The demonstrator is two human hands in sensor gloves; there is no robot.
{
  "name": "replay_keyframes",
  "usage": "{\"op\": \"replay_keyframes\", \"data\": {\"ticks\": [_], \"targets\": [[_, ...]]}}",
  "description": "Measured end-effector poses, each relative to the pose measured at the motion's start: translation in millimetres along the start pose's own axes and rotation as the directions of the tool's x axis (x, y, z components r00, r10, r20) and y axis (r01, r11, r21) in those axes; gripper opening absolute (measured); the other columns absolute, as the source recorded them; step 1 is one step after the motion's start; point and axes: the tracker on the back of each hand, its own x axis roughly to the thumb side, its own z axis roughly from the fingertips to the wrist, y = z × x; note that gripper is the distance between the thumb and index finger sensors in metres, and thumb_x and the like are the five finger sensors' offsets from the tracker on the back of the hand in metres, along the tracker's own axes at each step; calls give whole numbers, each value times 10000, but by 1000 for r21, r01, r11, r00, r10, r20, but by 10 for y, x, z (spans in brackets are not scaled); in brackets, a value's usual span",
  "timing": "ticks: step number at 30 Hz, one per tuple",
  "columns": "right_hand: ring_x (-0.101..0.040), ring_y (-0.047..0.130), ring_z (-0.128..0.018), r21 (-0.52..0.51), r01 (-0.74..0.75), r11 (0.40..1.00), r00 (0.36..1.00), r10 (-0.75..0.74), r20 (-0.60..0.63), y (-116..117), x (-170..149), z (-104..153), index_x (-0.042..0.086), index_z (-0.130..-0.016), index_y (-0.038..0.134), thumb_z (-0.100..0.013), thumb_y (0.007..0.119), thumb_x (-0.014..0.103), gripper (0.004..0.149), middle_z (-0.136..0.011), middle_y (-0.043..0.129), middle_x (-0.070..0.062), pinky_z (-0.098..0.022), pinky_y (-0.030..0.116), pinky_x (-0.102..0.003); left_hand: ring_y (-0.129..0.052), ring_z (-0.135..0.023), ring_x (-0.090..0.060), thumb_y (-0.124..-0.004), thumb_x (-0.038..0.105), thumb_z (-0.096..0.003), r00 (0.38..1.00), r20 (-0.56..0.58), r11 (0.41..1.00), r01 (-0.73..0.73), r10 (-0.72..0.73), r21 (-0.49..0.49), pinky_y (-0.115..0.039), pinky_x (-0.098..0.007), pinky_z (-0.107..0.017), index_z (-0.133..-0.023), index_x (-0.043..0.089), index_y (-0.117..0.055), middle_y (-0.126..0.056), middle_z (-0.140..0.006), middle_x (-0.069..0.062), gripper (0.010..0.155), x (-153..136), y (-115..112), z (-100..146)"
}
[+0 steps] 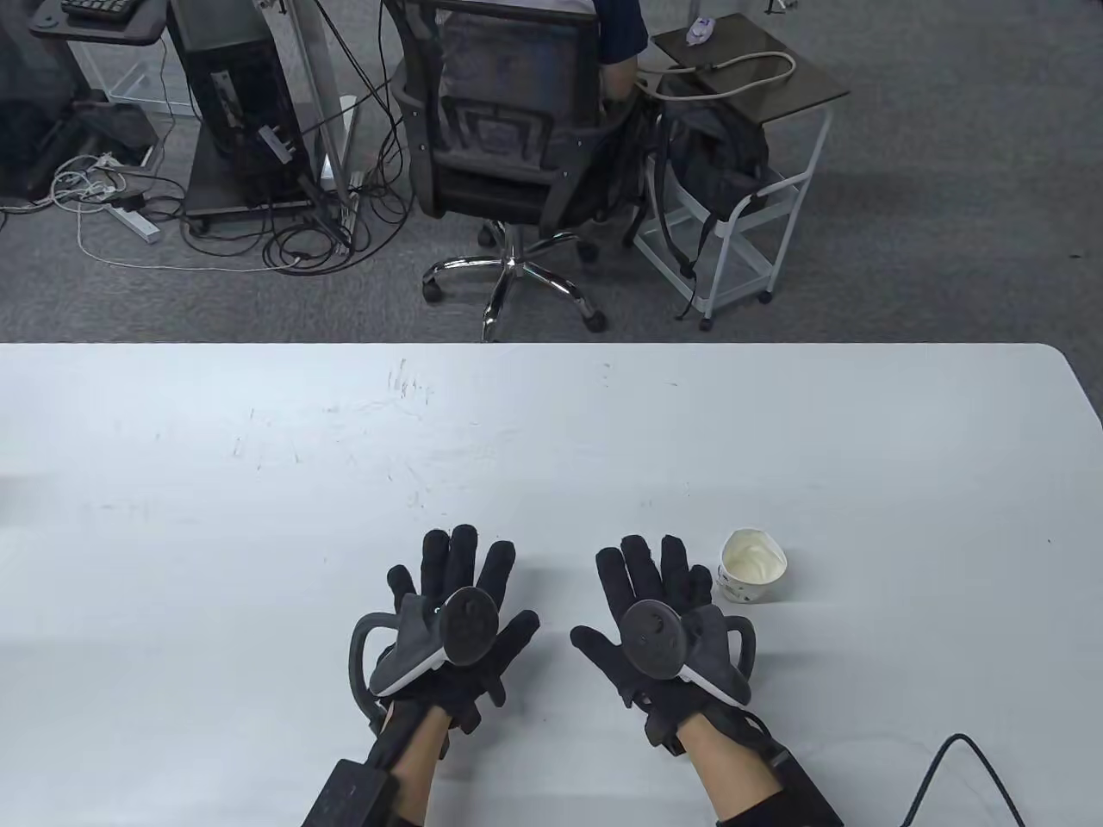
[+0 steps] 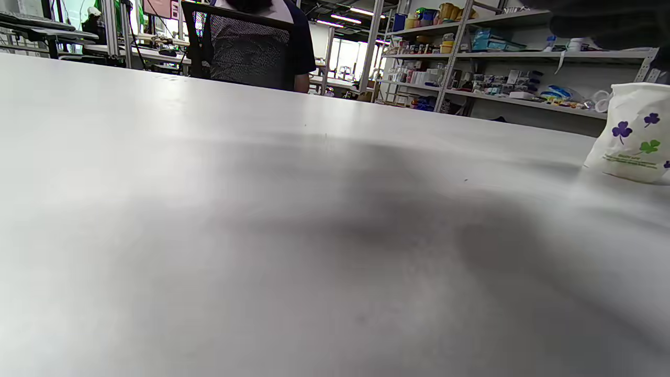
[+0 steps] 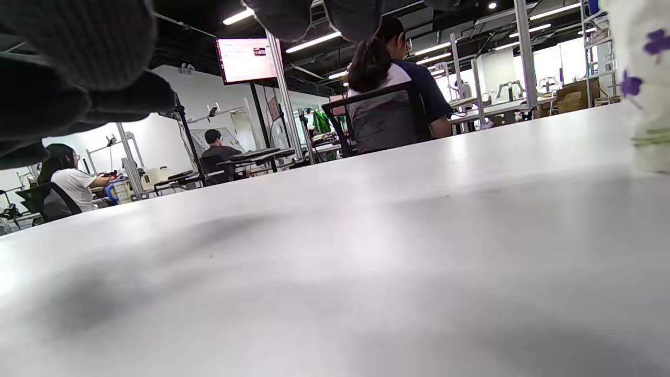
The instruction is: Squeeze empty paper cup to crush flat
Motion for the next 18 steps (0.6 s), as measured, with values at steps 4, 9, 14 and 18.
{"op": "replay_keyframes", "data": {"ticks": [4, 9, 14, 18], "targets": [[-504, 256, -1036, -53, -20, 998, 1000, 20, -6, -87, -57, 8, 256, -1101, 378, -429, 699, 695, 864, -1189, 357, -87, -678, 320, -702, 11, -1093, -346, -531, 775, -554, 1000, 3, 1000, -10, 10, 1, -213, -716, -699, -1199, 368, -205, -69, -1244, -71, 829, 12, -7, -17], [-508, 250, -1040, -136, -120, 983, 989, 107, -100, -230, -306, -89, 294, -1095, 451, -432, 755, 660, 816, -1191, 369, -73, -672, 278, -719, -15, -1098, -352, -536, 766, -557, 1000, 11, 1000, -22, 22, 4, -227, -715, -698, -1199, 358, -223, -95, -1247, -76, 823, 11, -3, 5], [-545, 234, -1029, -168, -112, 979, 963, 64, -263, -317, -739, -129, 315, -1101, 452, -442, 785, 646, 809, -1197, 332, -85, -660, 266, -744, -27, -1103, -354, -539, 760, -560, 999, 12, 999, -44, 43, 6, -232, -715, -699, -1201, 354, -237, -110, -1250, -77, 817, 0, -1, 13], [-577, 214, -1011, -92, -129, 987, 930, 88, -358, -256, -962, -109, 340, -1112, 376, -444, 781, 660, 844, -1198, 256, -97, -657, 279, -745, -32, -1106, -356, -539, 758, -562, 999, 12, 999, -48, 48, -15, -234, -716, -701, -1203, 353, -240, -114, -1252, -78, 815, 14, -18, 10]]}}
